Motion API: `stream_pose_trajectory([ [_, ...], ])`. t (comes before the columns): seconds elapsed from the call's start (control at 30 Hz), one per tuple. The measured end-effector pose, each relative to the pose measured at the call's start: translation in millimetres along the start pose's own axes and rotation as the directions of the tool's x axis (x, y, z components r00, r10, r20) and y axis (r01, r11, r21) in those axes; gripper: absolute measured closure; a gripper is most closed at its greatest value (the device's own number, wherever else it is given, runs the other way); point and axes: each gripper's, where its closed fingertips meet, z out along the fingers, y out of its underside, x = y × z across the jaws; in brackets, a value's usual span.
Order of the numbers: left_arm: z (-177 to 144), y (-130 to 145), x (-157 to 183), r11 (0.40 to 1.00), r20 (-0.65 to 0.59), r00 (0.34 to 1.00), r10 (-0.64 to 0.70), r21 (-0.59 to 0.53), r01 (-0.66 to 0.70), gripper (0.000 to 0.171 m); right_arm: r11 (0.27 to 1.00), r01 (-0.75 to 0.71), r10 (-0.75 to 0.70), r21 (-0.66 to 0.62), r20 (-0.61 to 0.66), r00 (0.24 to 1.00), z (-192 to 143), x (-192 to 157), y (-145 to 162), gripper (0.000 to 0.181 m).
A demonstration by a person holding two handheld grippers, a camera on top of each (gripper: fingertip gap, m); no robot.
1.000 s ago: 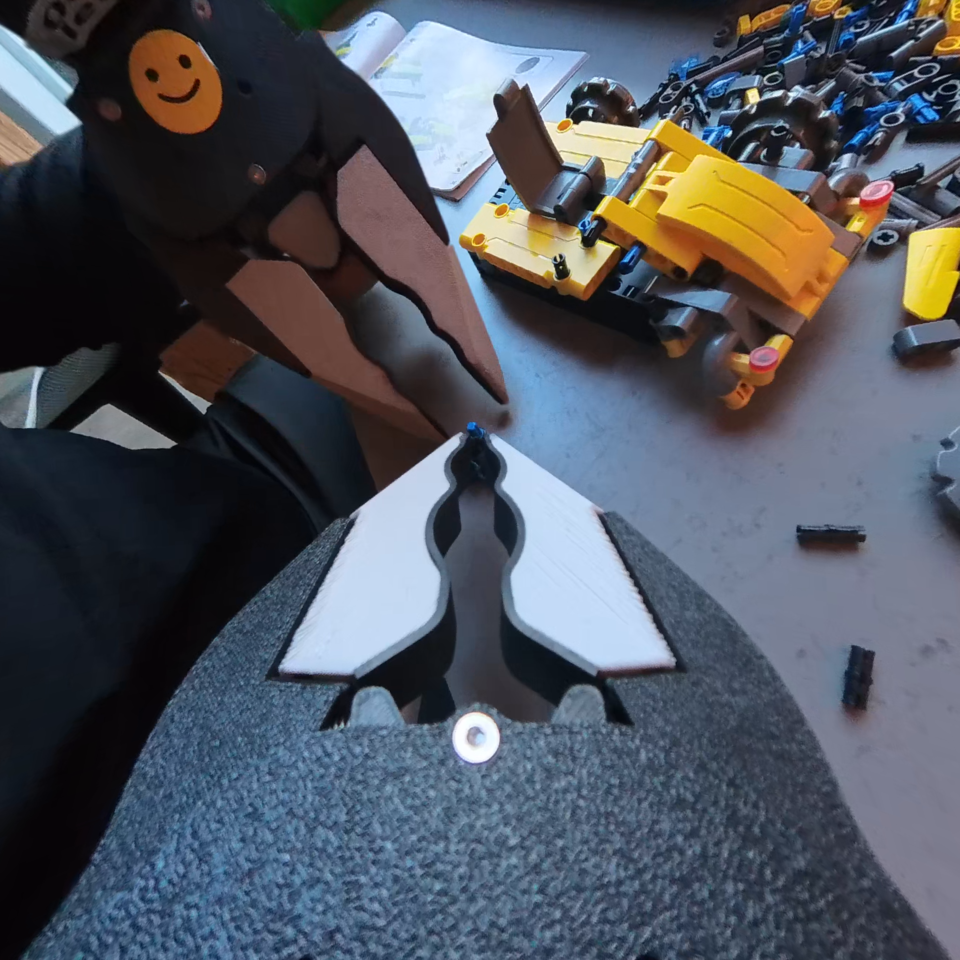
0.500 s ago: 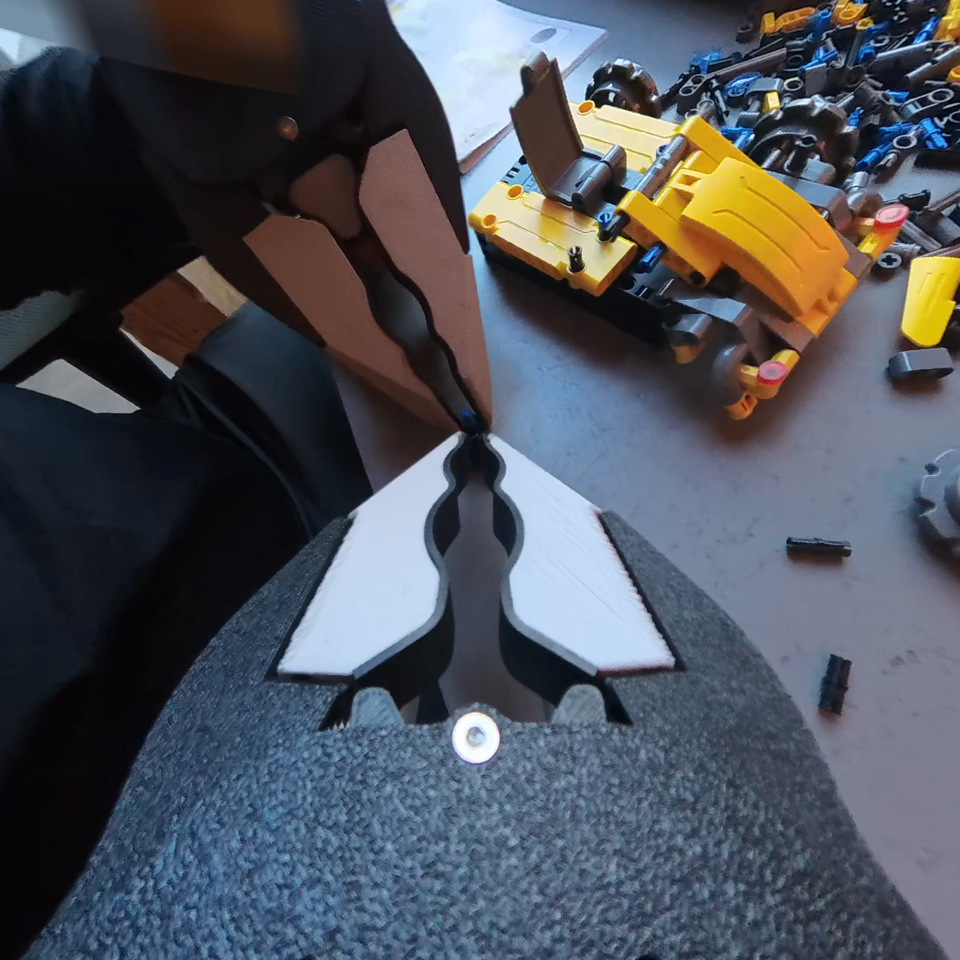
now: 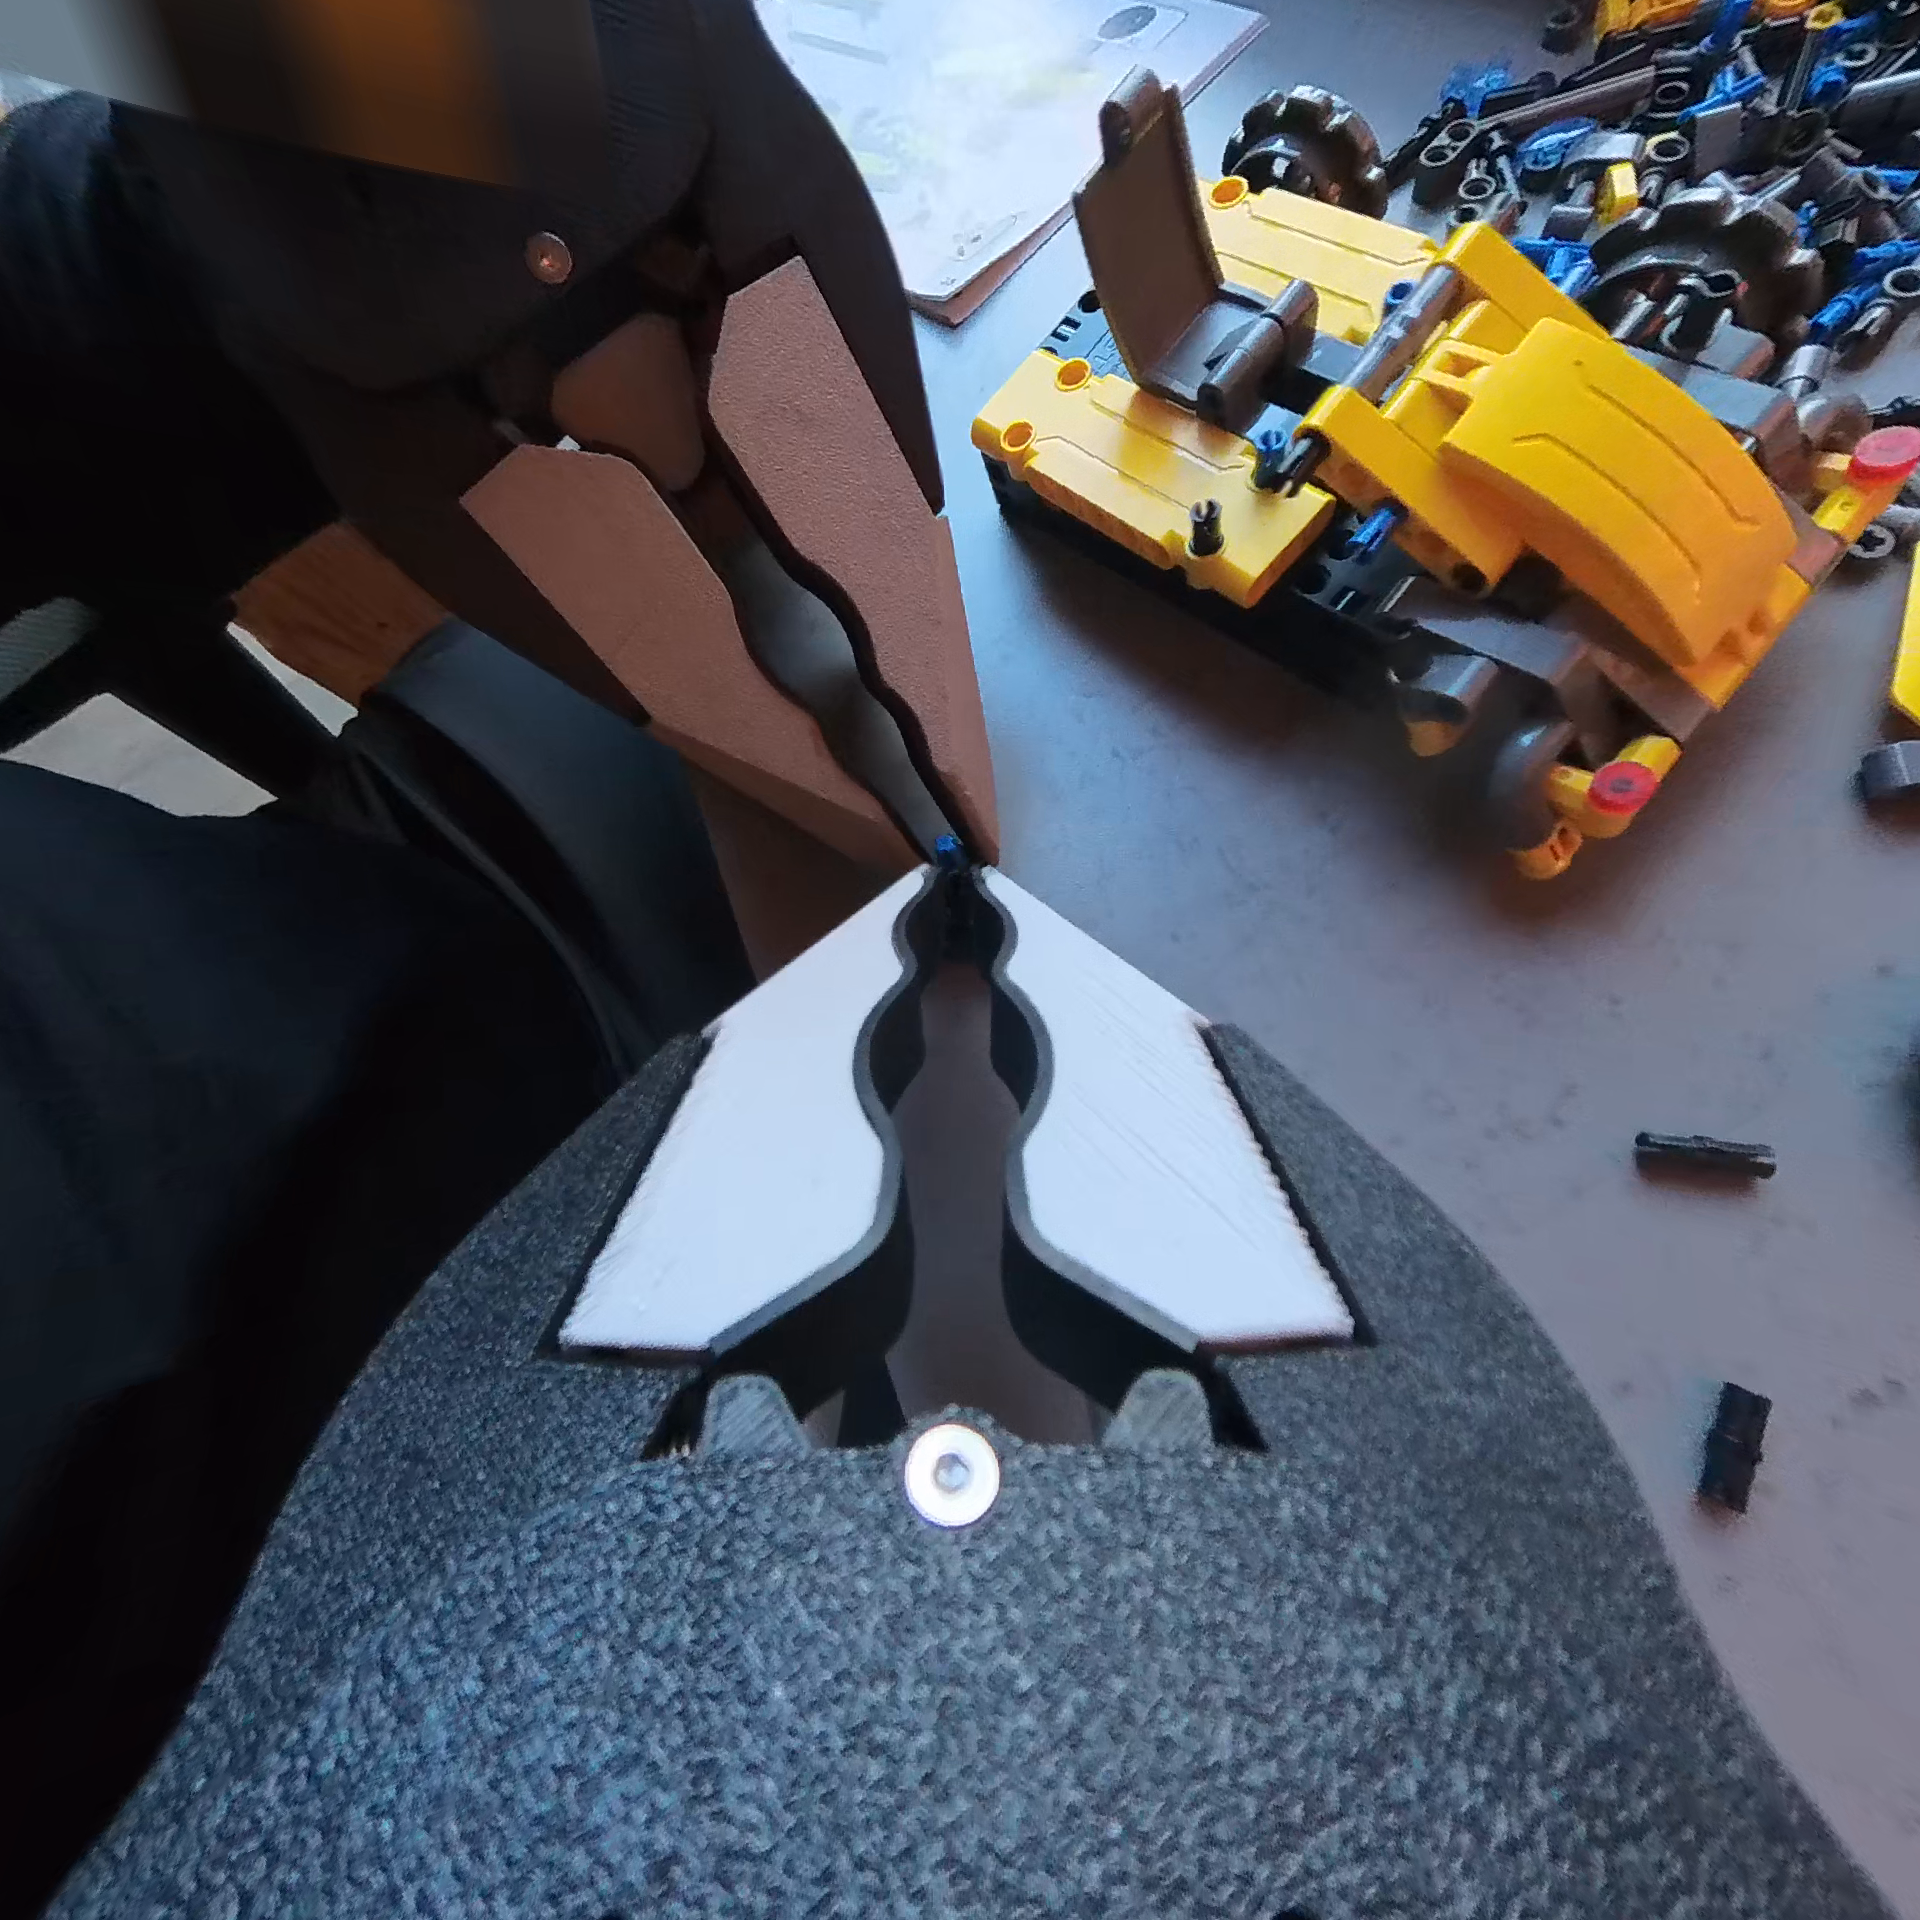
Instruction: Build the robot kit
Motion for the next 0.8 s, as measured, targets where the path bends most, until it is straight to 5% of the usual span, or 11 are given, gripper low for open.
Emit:
stream_pose_trajectory([
  [0.17, 0.1, 0.0, 0.2, 1.000, 0.000, 1.000, 0.002, 0.001, -0.002, 0.168, 0.999, 0.041, -0.041, -0.009, -0.016, 0.999, 0.6, 0.1, -0.1, 0.177],
  [0.43, 0.1, 0.1, 0.2, 1.000, 0.013, 1.000, 0.018, 0.002, -0.018, 0.168, 0.917, 0.392, -0.396, -0.071, -0.057, 0.917, 2.3, -1.9, 0.0, 0.177],
  [0.8, -0.3, 0.5, -0.9, 1.000, 0.016, 1.000, 0.011, 0.004, -0.011, 0.168, 0.932, 0.307, -0.294, -0.191, 0.094, 0.951, 7.5, -0.4, 5.7, 0.177],
])
